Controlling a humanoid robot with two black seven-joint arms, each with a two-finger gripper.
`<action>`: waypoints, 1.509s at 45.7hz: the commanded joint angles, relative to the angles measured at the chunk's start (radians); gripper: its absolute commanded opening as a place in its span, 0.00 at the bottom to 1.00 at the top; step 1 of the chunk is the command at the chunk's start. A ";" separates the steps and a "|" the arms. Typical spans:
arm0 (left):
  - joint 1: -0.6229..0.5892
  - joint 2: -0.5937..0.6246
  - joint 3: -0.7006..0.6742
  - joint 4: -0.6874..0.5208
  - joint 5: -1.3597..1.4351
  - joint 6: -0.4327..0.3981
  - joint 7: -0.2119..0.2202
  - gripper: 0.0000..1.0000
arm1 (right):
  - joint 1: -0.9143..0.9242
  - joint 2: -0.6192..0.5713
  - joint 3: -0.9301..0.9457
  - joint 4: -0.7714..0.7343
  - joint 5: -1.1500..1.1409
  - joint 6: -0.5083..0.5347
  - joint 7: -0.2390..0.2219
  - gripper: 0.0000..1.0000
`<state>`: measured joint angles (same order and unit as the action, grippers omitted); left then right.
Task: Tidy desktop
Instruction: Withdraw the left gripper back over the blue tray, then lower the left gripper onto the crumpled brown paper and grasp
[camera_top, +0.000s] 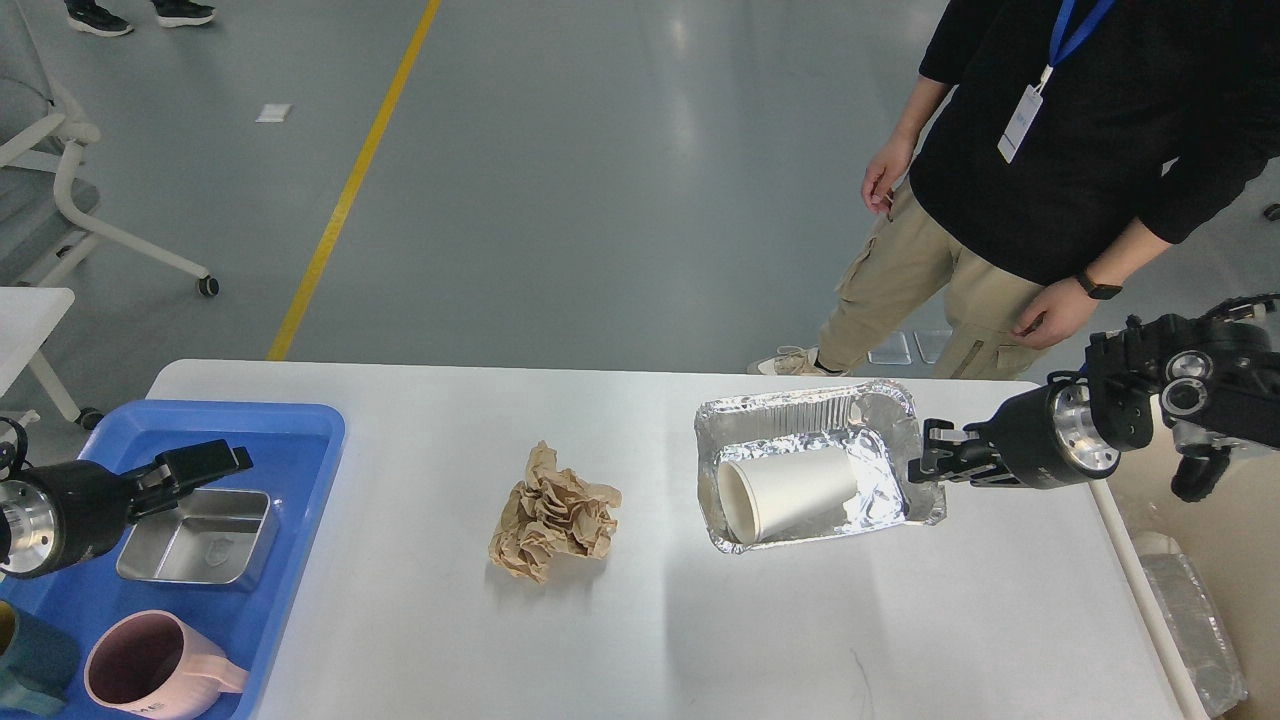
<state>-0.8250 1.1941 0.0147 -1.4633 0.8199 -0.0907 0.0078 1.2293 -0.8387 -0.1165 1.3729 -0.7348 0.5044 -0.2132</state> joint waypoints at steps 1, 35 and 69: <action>0.001 0.041 -0.022 -0.017 -0.002 -0.009 0.000 0.97 | -0.001 0.001 0.000 0.000 0.000 -0.001 0.001 0.00; -0.158 0.016 -0.027 0.023 0.528 -0.164 -0.169 0.97 | -0.002 0.004 0.018 0.000 0.000 -0.007 0.001 0.00; -0.381 -0.781 0.157 0.445 0.959 -0.357 -0.287 0.97 | -0.001 0.010 0.032 0.002 0.000 -0.009 0.001 0.00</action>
<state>-1.2104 0.5328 0.1333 -1.0926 1.7768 -0.4559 -0.2689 1.2281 -0.8269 -0.0900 1.3730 -0.7348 0.4962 -0.2116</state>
